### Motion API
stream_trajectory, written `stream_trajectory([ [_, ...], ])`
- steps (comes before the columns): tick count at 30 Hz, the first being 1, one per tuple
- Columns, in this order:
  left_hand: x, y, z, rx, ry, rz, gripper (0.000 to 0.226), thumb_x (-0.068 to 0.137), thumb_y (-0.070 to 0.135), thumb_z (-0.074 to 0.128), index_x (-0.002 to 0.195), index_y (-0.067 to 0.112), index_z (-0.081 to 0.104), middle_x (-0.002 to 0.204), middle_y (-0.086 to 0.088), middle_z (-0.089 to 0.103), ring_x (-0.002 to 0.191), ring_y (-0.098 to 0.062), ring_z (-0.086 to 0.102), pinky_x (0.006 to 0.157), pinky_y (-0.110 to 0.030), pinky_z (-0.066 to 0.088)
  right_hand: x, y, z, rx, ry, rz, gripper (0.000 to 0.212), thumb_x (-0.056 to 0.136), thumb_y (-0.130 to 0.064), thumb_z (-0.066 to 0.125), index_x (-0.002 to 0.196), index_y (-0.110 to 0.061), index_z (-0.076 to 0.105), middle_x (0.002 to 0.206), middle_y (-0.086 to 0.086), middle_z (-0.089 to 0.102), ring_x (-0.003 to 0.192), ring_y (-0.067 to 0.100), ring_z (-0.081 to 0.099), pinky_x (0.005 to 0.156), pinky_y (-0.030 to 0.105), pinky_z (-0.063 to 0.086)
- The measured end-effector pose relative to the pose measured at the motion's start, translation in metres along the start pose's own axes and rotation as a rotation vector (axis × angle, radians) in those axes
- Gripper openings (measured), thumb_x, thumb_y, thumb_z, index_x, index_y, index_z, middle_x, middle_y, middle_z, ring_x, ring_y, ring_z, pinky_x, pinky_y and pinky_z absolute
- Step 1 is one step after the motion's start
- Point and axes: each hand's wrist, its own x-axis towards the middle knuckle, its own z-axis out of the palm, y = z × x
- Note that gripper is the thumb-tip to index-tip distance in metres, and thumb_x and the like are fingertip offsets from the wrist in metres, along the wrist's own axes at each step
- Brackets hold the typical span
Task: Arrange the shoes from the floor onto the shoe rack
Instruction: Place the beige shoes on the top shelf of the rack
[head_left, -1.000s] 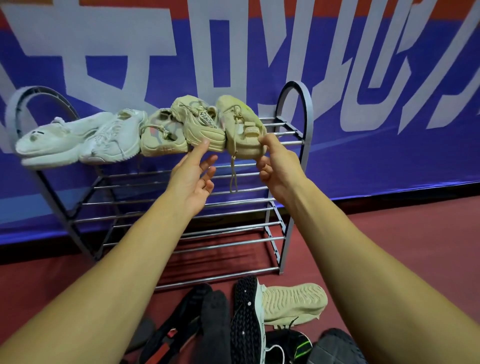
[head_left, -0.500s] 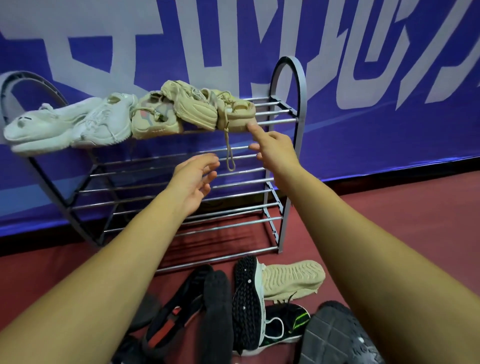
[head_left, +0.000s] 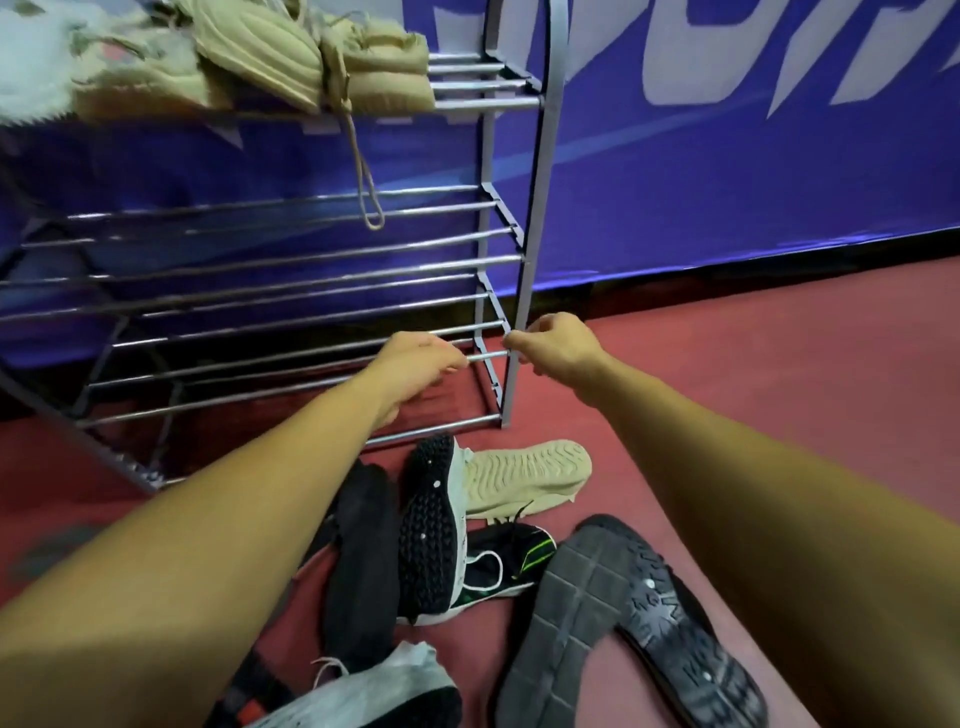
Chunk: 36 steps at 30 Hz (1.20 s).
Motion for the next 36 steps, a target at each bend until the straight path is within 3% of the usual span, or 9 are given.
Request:
stream_trajectory([
  [4,0.027,-0.030,0.029,0.132,-0.044,-0.034,0.004,0.075,0.018,0.078,0.077,0.017,0.074,0.092,-0.009,0.077,0.101,-0.026,0.071,0.096,-0.040,0.055,0.014,0.031,0.010,-0.164,-0.082,0.020,0.030,0.088,-0.039,0.067,0.085,-0.009,0.070,0.088,0.008,0.070,0.085,0.025,0.066,0.074,0.034,0.053],
  [6,0.034,-0.043,0.041,0.181,-0.085,-0.059,0.004,0.080,0.016,0.076,0.083,0.014,0.074,0.090,-0.006,0.074,0.091,-0.020,0.068,0.077,-0.028,0.055,0.022,0.045,0.016,-0.246,-0.107,0.024,0.036,0.088,-0.040,0.067,0.097,-0.005,0.072,0.094,0.010,0.071,0.090,0.027,0.067,0.078,0.036,0.054],
  [9,0.044,-0.057,0.059,0.279,-0.156,-0.094,0.011,0.084,0.018,0.075,0.094,0.013,0.074,0.083,0.002,0.067,0.075,-0.009,0.058,0.057,-0.021,0.040,0.034,0.068,0.026,-0.342,-0.170,0.037,0.040,0.089,-0.041,0.067,0.104,-0.004,0.071,0.102,0.012,0.072,0.094,0.028,0.068,0.083,0.040,0.058],
  [12,0.061,-0.073,0.076,0.364,-0.205,-0.106,0.008,0.084,0.019,0.075,0.090,0.016,0.071,0.082,0.003,0.065,0.077,-0.012,0.058,0.062,-0.024,0.044,0.043,0.093,0.036,-0.432,-0.266,0.065,0.039,0.088,-0.046,0.067,0.093,-0.007,0.068,0.087,0.007,0.067,0.083,0.025,0.066,0.069,0.036,0.057],
  [15,0.078,-0.093,0.094,0.489,-0.287,-0.112,0.023,0.081,0.021,0.078,0.100,0.014,0.070,0.098,-0.004,0.071,0.082,-0.017,0.061,0.073,-0.031,0.050,0.049,0.113,0.044,-0.533,-0.364,0.104,0.036,0.091,-0.045,0.065,0.091,-0.009,0.063,0.082,0.005,0.061,0.080,0.024,0.059,0.057,0.030,0.043],
  [20,0.095,-0.125,0.124,0.729,-0.363,-0.087,0.065,0.073,0.033,0.085,0.129,0.018,0.056,0.122,0.000,0.054,0.111,-0.019,0.053,0.088,-0.027,0.042,0.052,0.144,0.050,-0.671,-0.420,0.181,0.053,0.093,-0.040,0.062,0.134,-0.008,0.054,0.127,0.015,0.061,0.107,0.031,0.058,0.085,0.037,0.050],
  [24,0.099,-0.145,0.139,0.986,-0.365,-0.006,0.088,0.065,0.042,0.082,0.144,0.027,0.044,0.141,-0.002,0.042,0.131,-0.030,0.037,0.104,-0.039,0.040,0.047,0.168,0.054,-0.631,-0.422,0.298,0.059,0.088,-0.034,0.060,0.140,-0.012,0.042,0.129,0.012,0.058,0.112,0.030,0.061,0.094,0.041,0.054],
  [29,0.095,-0.154,0.149,1.213,-0.346,0.103,0.090,0.061,0.043,0.081,0.141,0.030,0.044,0.134,0.000,0.049,0.126,-0.030,0.038,0.100,-0.042,0.038,0.046,0.179,0.048,-0.588,-0.427,0.328,0.066,0.090,-0.024,0.054,0.151,-0.016,0.029,0.128,0.013,0.057,0.114,0.031,0.062,0.096,0.045,0.055],
  [36,0.095,-0.133,0.130,1.069,-0.278,0.096,0.086,0.057,0.048,0.084,0.134,0.032,0.048,0.127,0.001,0.054,0.116,-0.032,0.045,0.097,-0.041,0.042,0.055,0.157,0.022,-0.618,-0.346,0.258,0.071,0.089,-0.026,0.062,0.152,-0.018,0.029,0.129,0.012,0.058,0.110,0.028,0.060,0.098,0.043,0.054],
])
